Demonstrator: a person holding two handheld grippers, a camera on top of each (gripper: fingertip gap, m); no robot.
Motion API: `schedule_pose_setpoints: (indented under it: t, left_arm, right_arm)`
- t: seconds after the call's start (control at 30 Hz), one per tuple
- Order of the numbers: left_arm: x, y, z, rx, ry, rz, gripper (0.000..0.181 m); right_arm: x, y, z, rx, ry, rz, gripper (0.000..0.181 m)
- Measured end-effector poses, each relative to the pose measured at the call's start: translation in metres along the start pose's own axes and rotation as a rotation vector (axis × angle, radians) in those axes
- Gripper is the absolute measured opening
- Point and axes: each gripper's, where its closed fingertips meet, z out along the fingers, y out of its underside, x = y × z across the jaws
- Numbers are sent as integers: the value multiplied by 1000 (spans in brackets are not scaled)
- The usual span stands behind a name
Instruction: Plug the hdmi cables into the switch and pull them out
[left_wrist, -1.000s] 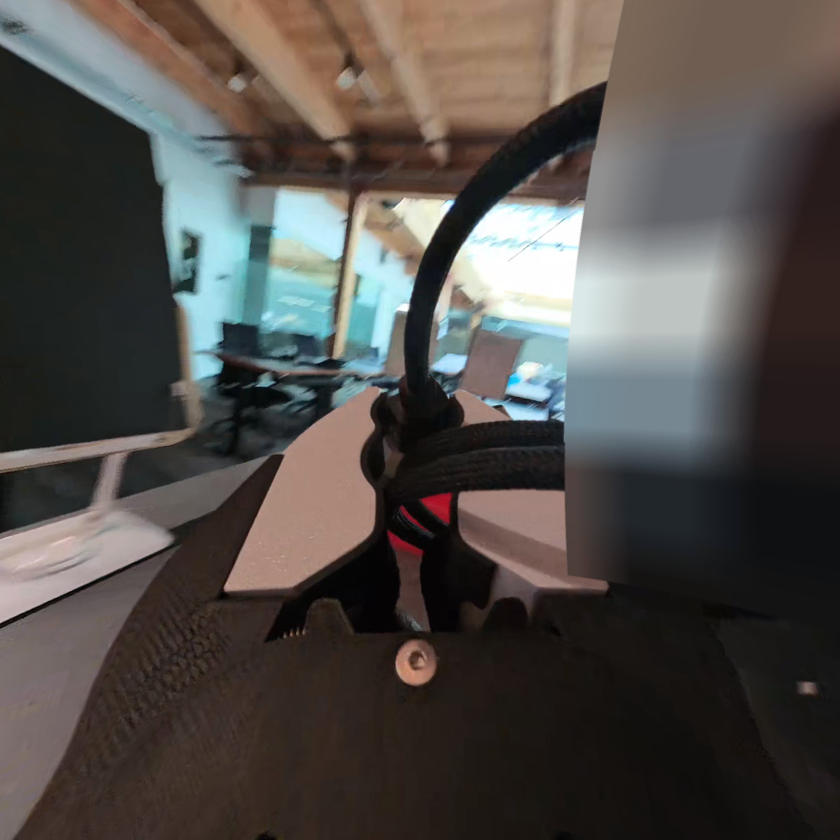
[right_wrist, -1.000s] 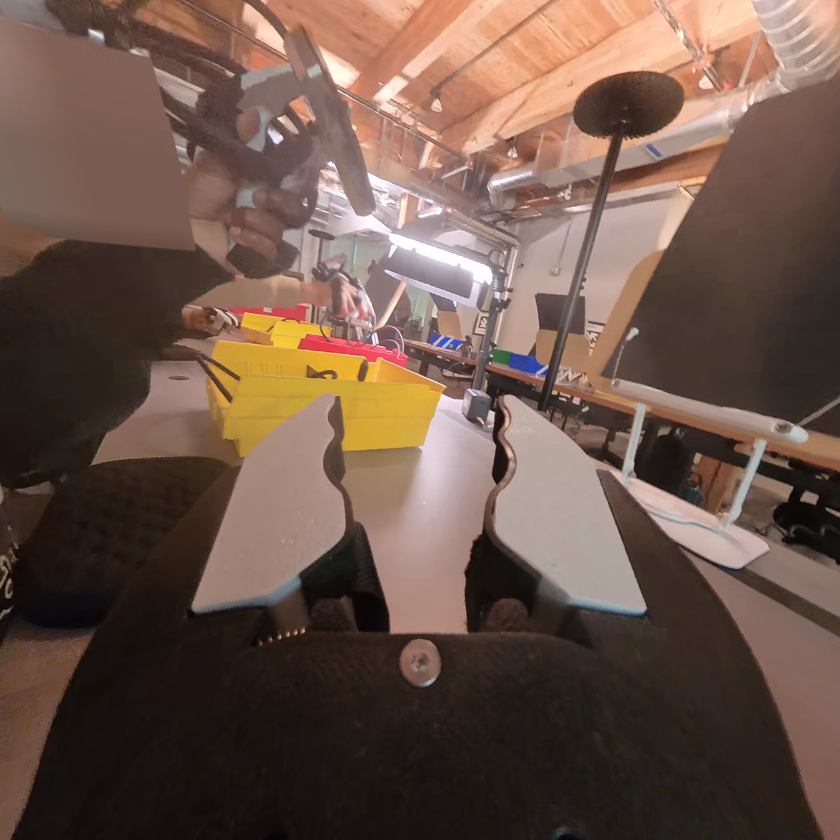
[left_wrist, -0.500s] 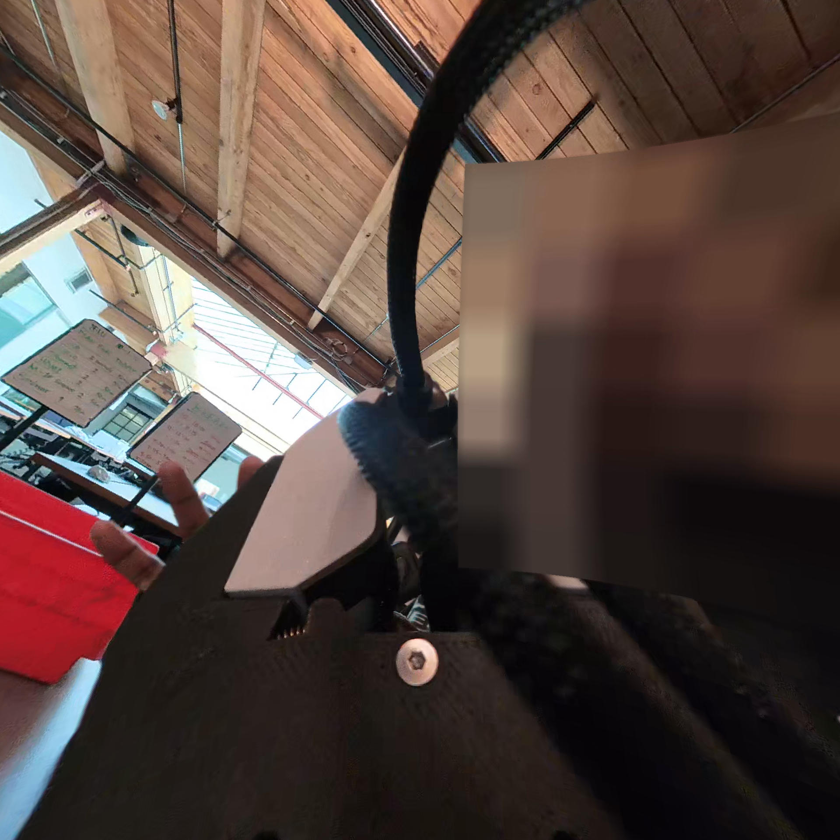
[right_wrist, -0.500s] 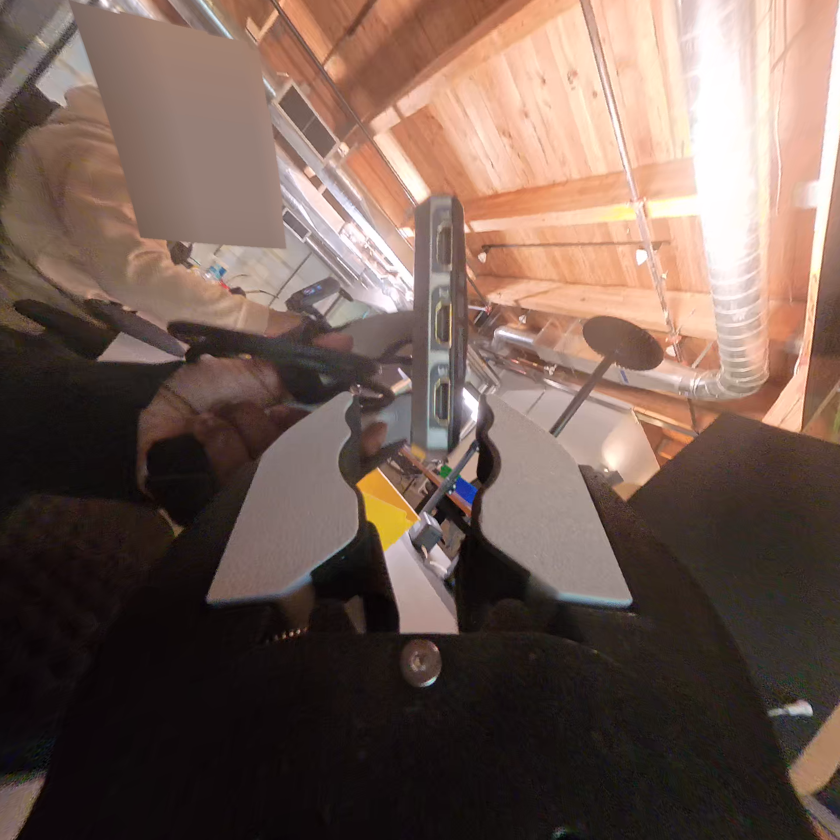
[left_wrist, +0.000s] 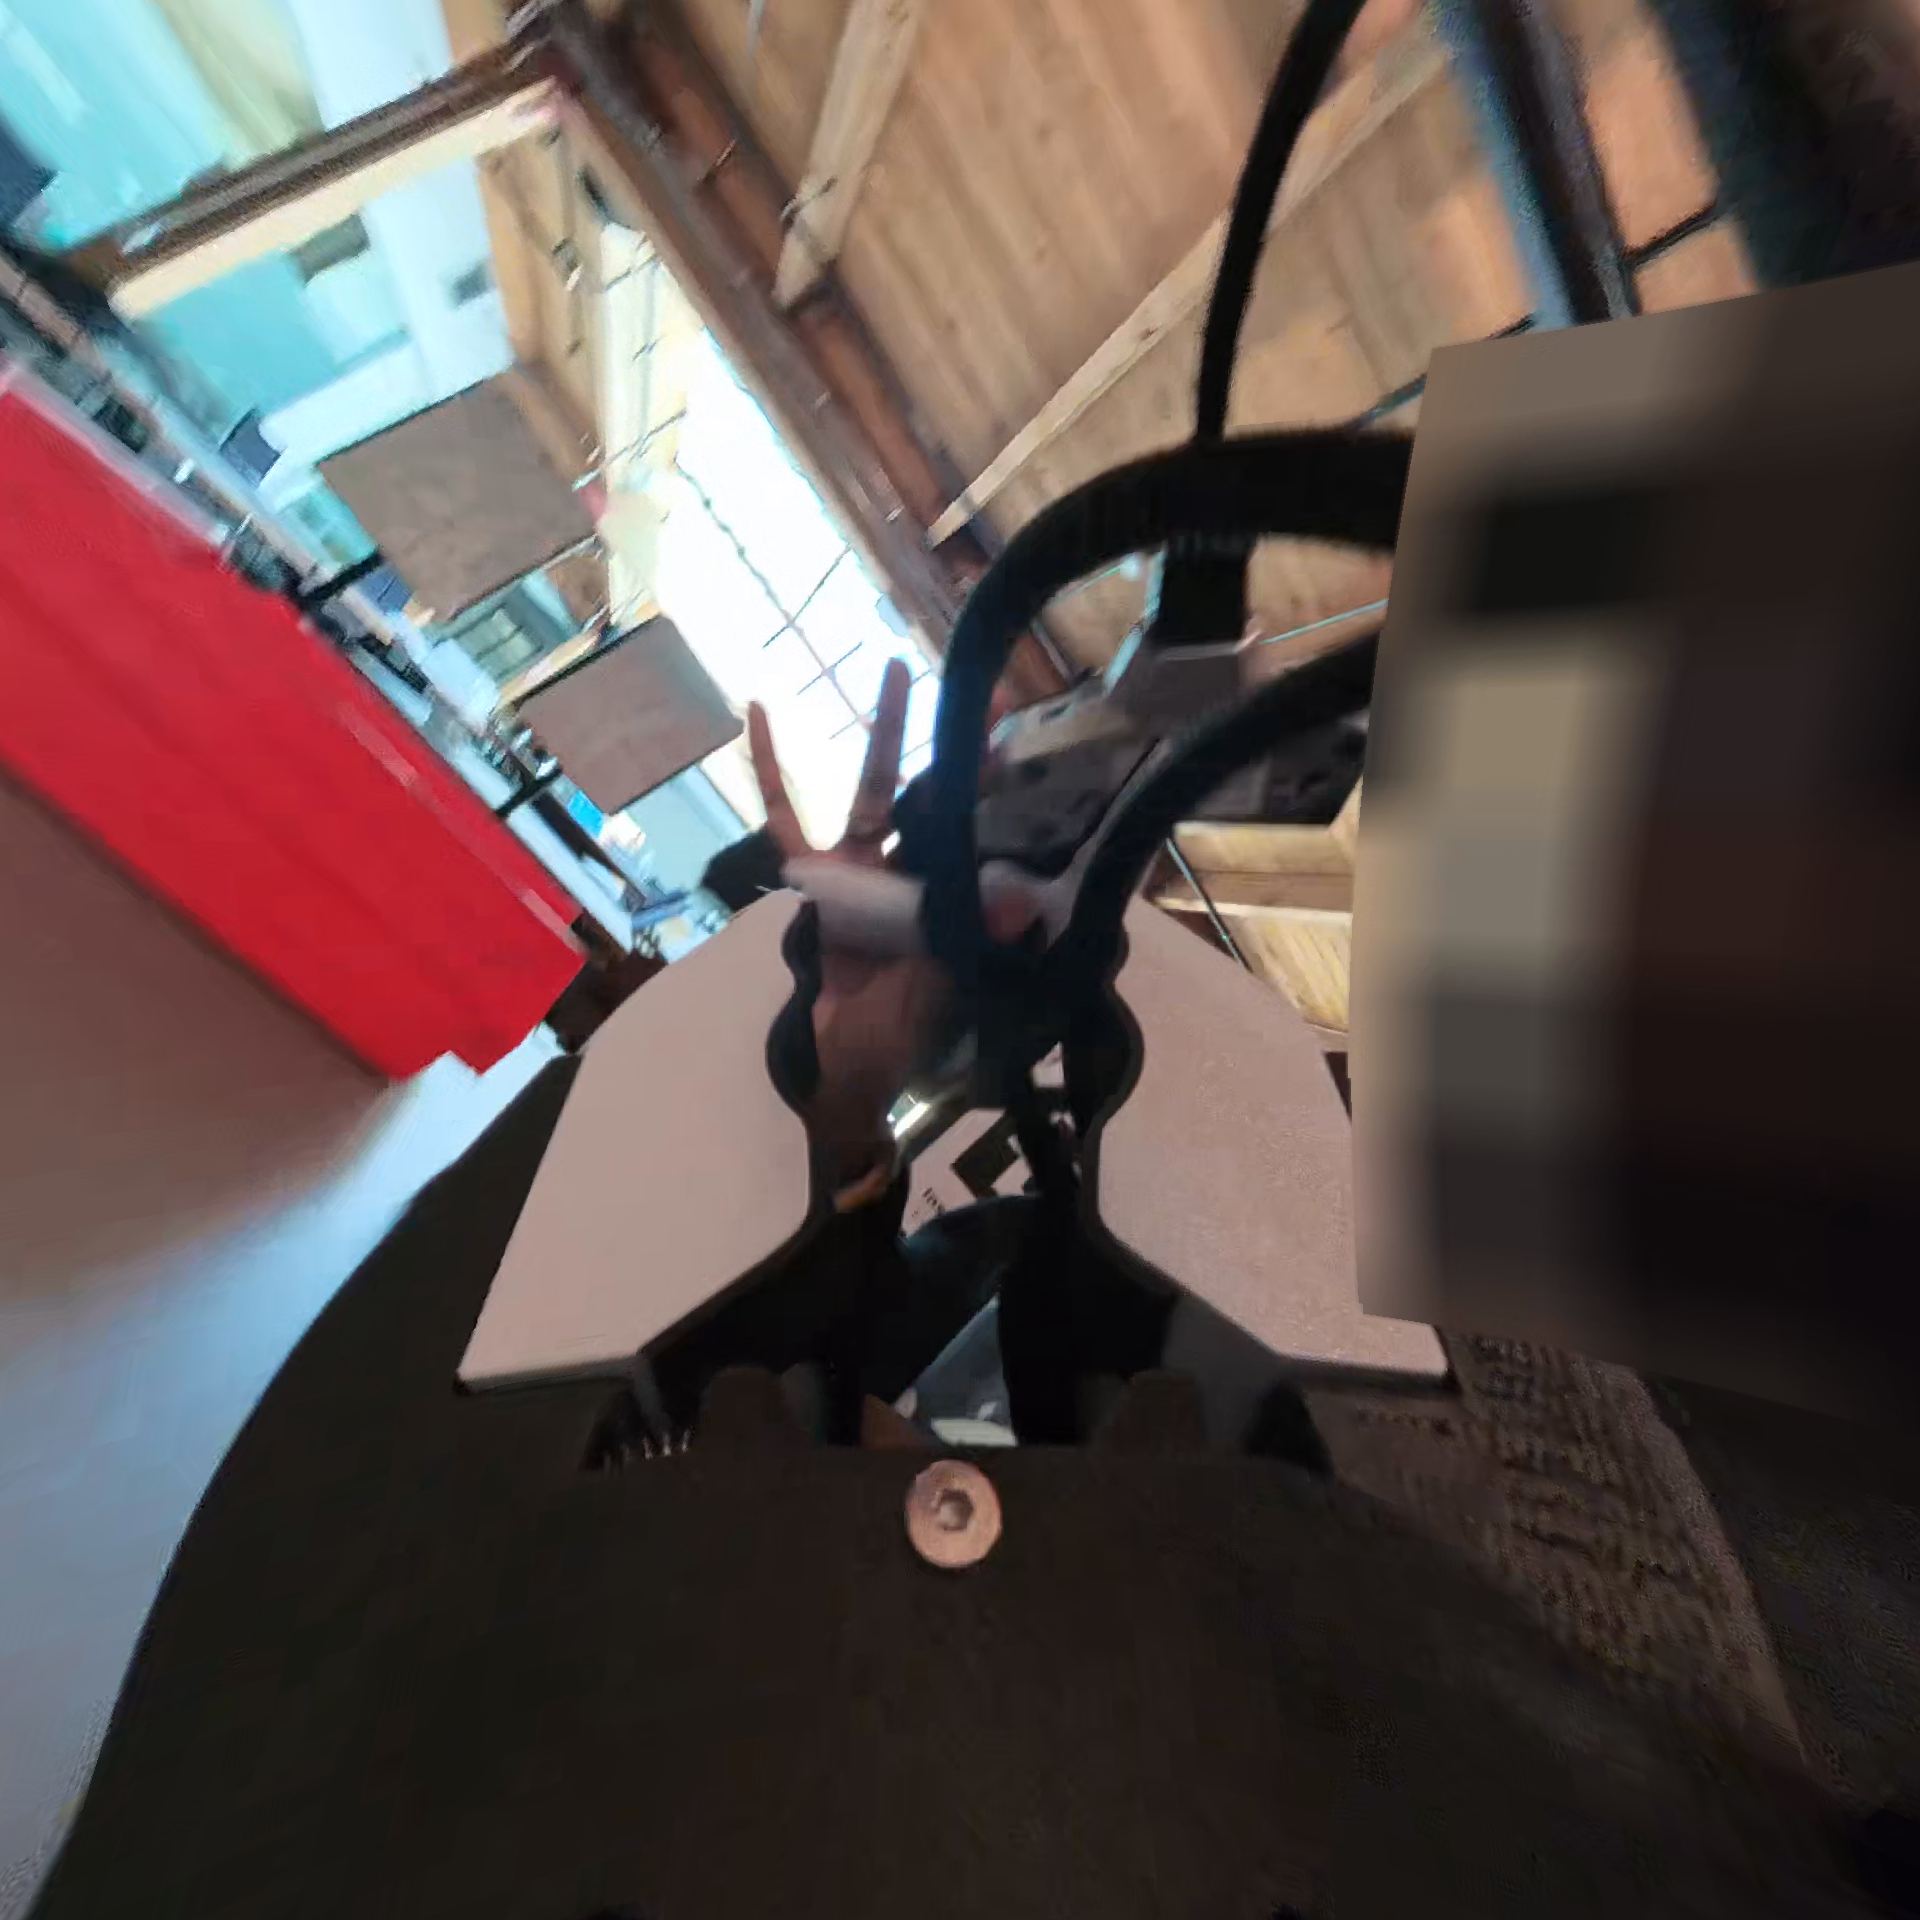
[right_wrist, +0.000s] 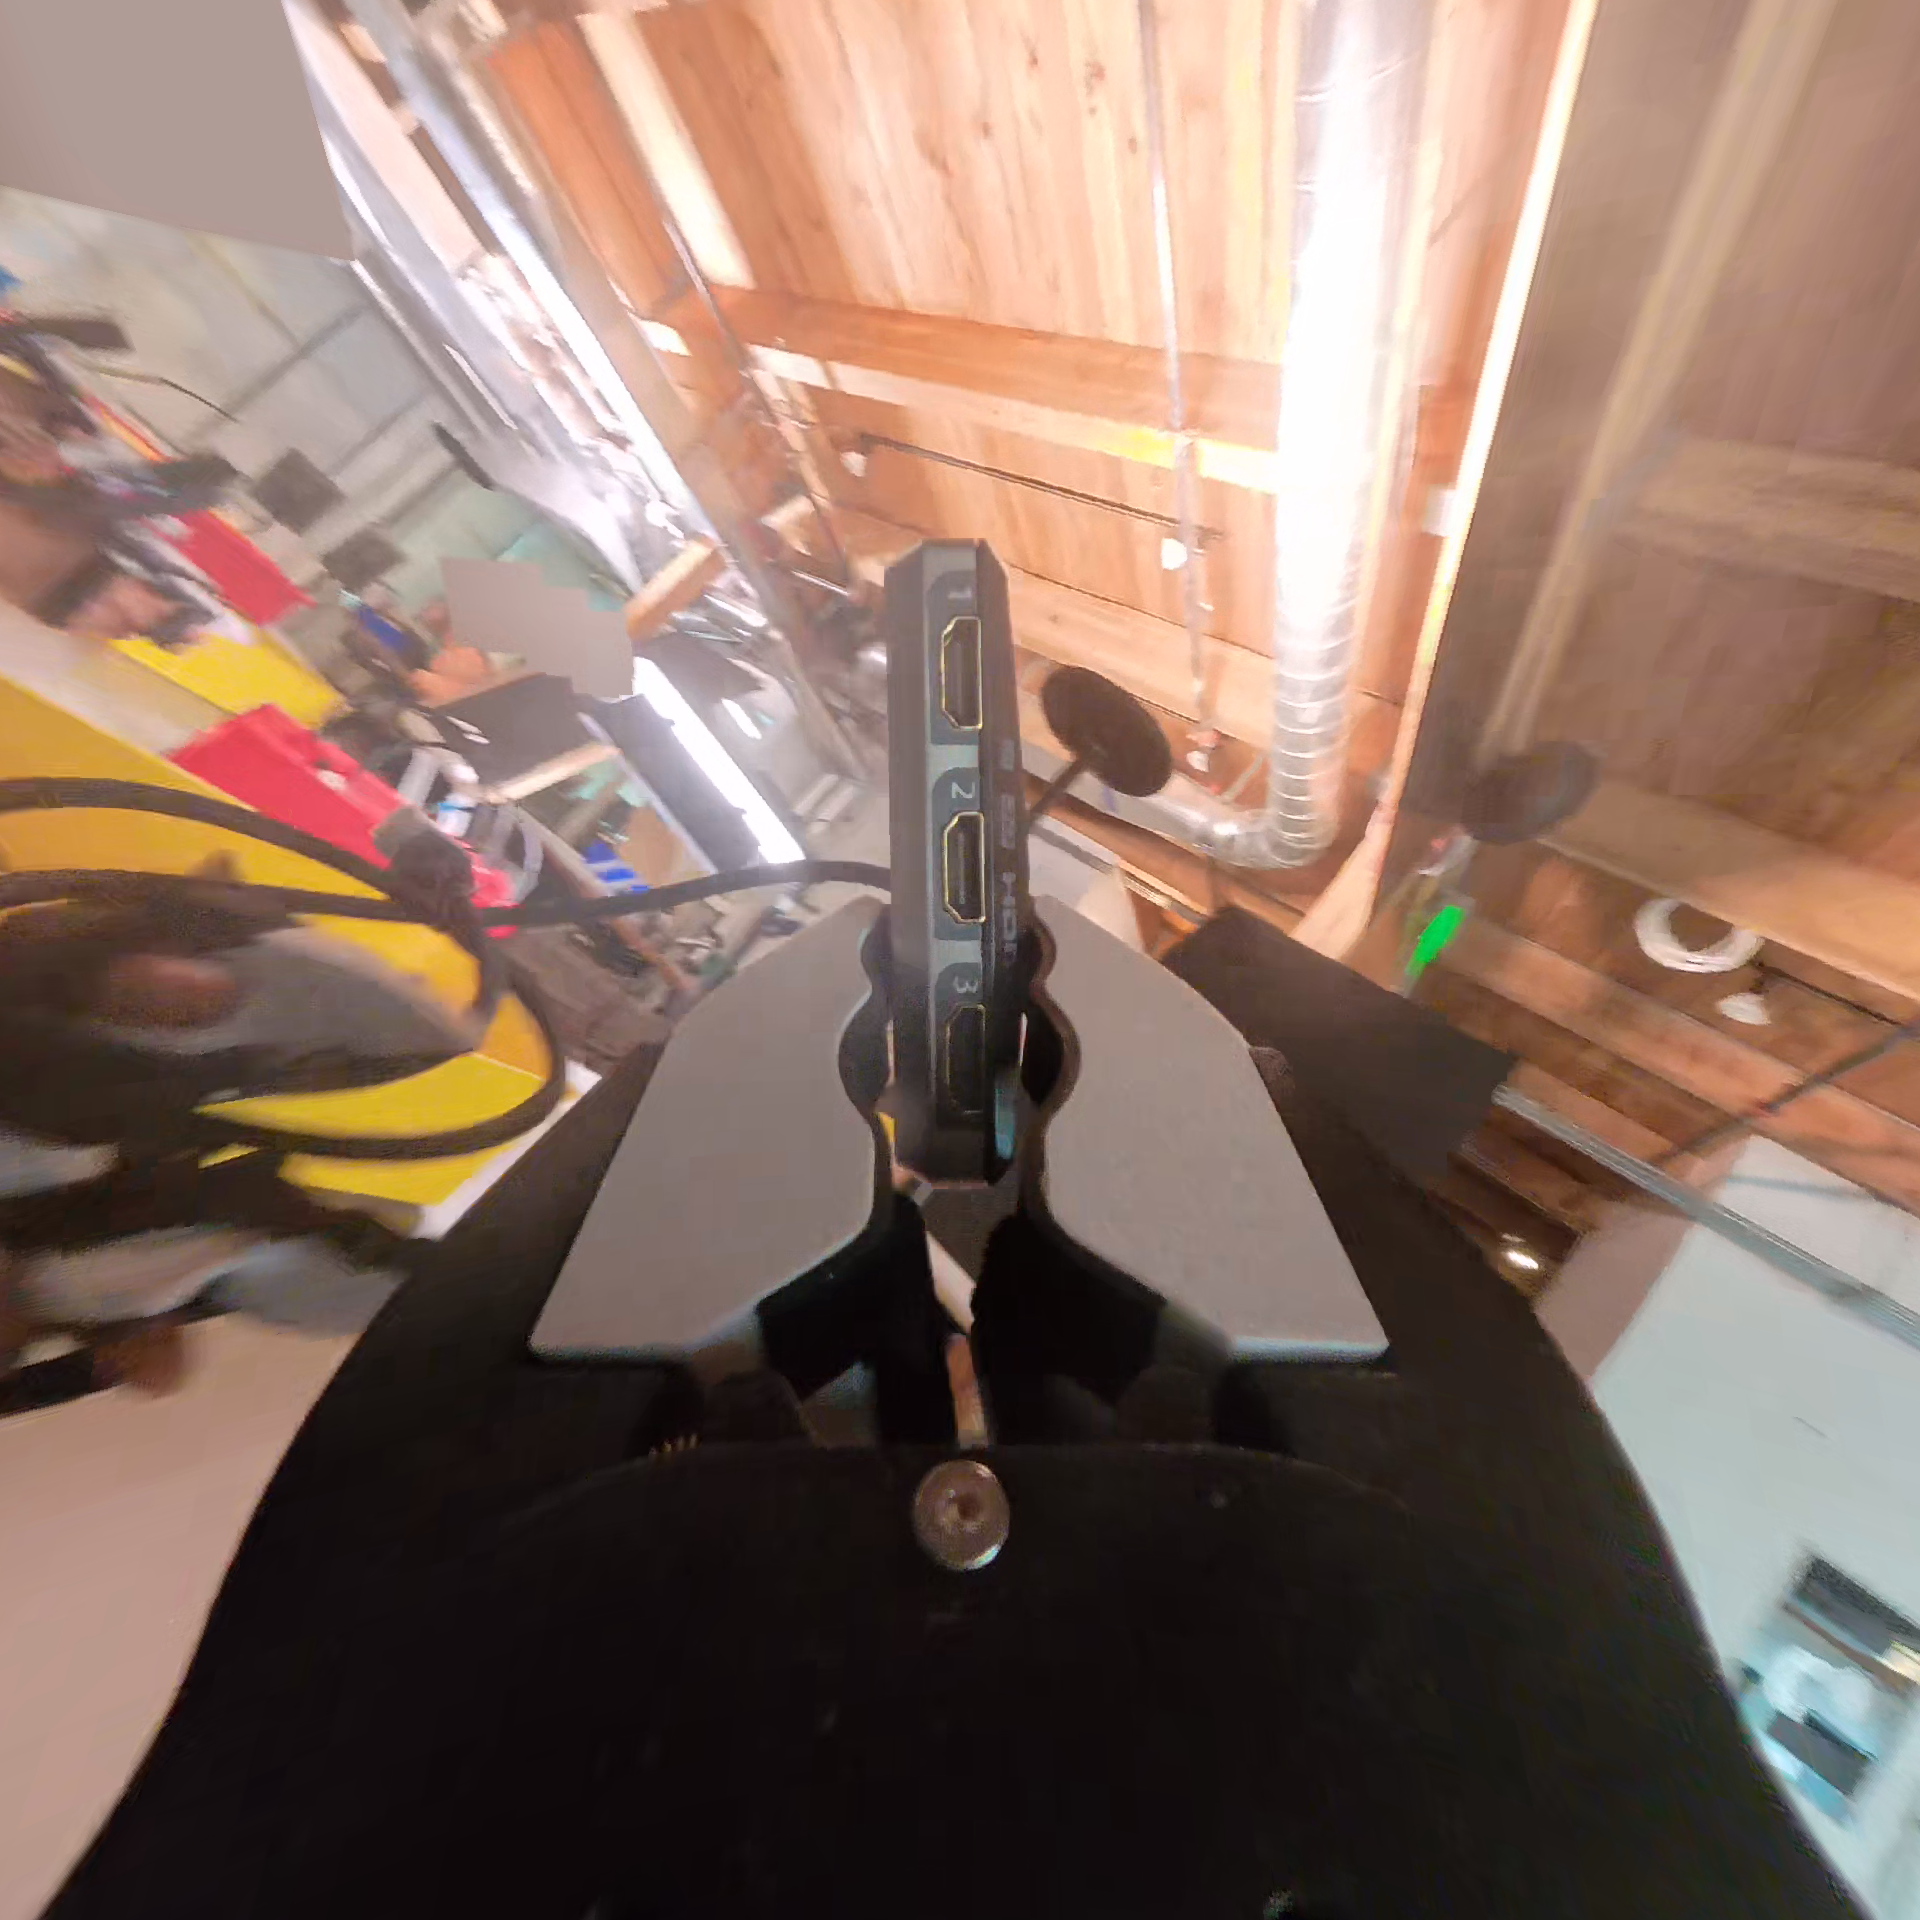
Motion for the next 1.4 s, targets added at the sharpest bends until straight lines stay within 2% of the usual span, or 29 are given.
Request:
schedule_pose_setpoints:
  t: [0.03, 0.13, 0.23, 0.3, 0.33, 0.4, 0.5, 0.6, 0.73, 0.8, 0.93, 1.03, 1.13, 1.23, 1.33, 1.4]
  left_arm:
    - [-10, 3, -3, -14, -36, -40, 54]
    - [-31, 2, -14, -3, -123, -84, 54]
    - [-53, -24, -40, 188, -253, -46, 52]
    - [-45, -43, -58, 309, -240, 16, 51]
    - [-40, -47, -63, 324, -245, 67, 51]
    - [-31, -47, -63, 276, -277, 210, 52]
    - [-18, -41, -54, 191, -350, 486, 51]
    - [-13, -30, -44, 82, -381, 682, 52]
    - [-14, -21, -40, 46, -383, 791, 57]
    - [-14, -19, -39, 36, -365, 792, 58]
    - [-16, -15, -38, 14, -350, 757, 58]
    - [-16, -12, -36, 3, -349, 765, 58]
    - [-17, -8, -35, -18, -356, 771, 58]
    - [-17, -7, -35, -22, -357, 772, 58]
    - [-16, -6, -36, -28, -364, 786, 58]
    - [-16, -4, -35, -34, -359, 792, 58]
  right_arm:
    - [12, 1, -1, -16, 28, -31, 22]
    - [39, 3, -1, -56, 82, -113, 22]
    - [68, -8, -7, -29, 211, -219, 22]
    - [83, -7, -10, -62, 268, -258, 22]
    - [86, -1, -10, -105, 266, -295, 22]
    - [81, 23, -9, -218, 218, -376, 22]
    - [57, 79, -17, -444, 99, -510, 22]
    - [23, 132, -42, -681, -73, -647, 22]
    - [-16, 172, -89, -945, -306, -694, 22]
    - [-35, 183, -117, -1073, -435, -642, 22]
    - [-64, 174, -149, -1176, -553, -456, 22]
    - [-82, 165, -155, -1208, -596, -376, 23]
    - [-101, 168, -157, -1235, -620, -297, 25]
    - [-124, 176, -169, -1313, -699, -194, 37]
    - [-130, 176, -166, -1307, -706, -148, 39]
    - [-134, 172, -165, -1291, -731, -28, 46]
